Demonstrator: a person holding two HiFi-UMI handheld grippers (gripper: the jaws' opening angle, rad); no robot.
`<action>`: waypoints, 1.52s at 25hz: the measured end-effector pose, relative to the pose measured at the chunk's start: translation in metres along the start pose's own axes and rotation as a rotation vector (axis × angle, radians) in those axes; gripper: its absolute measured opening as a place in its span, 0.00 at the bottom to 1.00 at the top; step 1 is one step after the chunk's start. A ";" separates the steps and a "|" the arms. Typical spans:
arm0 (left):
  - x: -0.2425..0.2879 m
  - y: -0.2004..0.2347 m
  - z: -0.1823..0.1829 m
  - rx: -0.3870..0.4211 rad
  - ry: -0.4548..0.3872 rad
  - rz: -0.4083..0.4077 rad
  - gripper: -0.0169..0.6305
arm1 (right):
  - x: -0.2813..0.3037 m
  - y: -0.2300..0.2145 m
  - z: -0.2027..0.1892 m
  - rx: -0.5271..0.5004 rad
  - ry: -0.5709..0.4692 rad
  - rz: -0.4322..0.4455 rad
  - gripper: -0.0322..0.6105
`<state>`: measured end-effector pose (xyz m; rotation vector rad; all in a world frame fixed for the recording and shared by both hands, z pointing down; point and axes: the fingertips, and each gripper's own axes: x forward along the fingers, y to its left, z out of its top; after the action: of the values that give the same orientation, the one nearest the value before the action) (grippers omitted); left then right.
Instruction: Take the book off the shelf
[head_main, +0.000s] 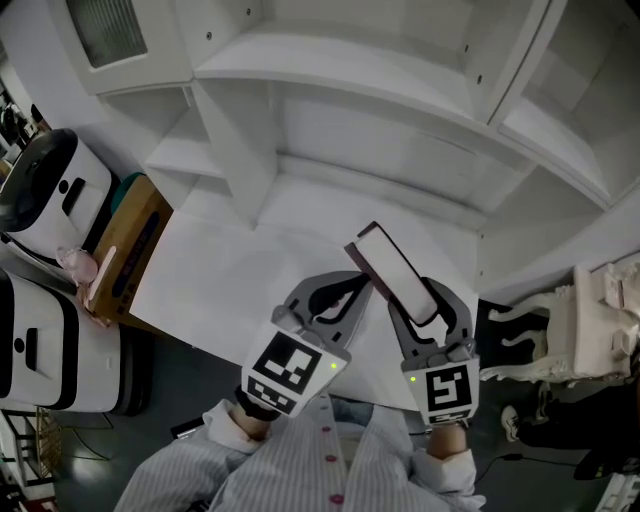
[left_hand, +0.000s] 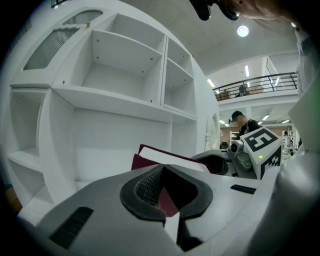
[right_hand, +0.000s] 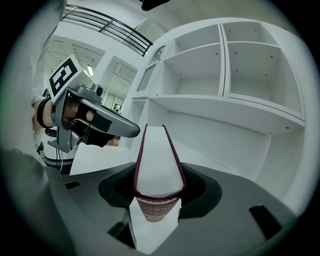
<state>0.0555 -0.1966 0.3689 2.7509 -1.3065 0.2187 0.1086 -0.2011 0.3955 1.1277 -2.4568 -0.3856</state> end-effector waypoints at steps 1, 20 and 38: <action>0.002 0.001 0.000 0.002 0.001 -0.005 0.04 | 0.001 -0.002 -0.003 0.010 0.007 -0.005 0.39; 0.029 0.015 -0.011 -0.014 0.028 -0.073 0.04 | 0.014 -0.024 -0.022 0.130 0.065 -0.062 0.39; 0.028 0.023 -0.016 -0.028 0.022 -0.087 0.04 | 0.022 -0.013 -0.017 0.083 0.089 -0.051 0.39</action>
<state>0.0542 -0.2305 0.3896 2.7657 -1.1728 0.2213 0.1119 -0.2281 0.4102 1.2168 -2.3895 -0.2441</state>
